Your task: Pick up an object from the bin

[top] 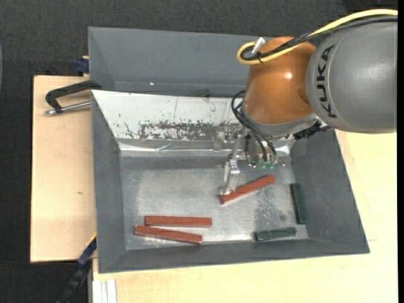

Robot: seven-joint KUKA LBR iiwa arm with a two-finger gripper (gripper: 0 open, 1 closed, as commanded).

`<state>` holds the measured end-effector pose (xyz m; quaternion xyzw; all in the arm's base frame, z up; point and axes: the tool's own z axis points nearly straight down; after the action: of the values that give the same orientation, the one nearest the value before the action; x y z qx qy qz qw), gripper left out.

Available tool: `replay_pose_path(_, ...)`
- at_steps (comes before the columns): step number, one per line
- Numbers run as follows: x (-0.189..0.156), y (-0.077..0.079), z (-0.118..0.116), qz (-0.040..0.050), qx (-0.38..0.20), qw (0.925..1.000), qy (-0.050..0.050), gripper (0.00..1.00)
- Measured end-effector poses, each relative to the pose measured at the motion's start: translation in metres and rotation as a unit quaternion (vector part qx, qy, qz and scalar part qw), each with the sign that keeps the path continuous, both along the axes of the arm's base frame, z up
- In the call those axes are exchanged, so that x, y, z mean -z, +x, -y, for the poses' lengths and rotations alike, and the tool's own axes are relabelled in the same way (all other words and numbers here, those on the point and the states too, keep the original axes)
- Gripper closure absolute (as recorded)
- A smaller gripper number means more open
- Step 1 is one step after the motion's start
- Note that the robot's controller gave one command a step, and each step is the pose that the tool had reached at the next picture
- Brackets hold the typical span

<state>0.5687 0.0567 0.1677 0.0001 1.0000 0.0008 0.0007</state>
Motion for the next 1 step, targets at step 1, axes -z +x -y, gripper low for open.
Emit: replay_pose_path(1, 0.0307, -0.0276, 0.0294, 0.0051, -0.055, 0.9985, 0.001, 0.00)
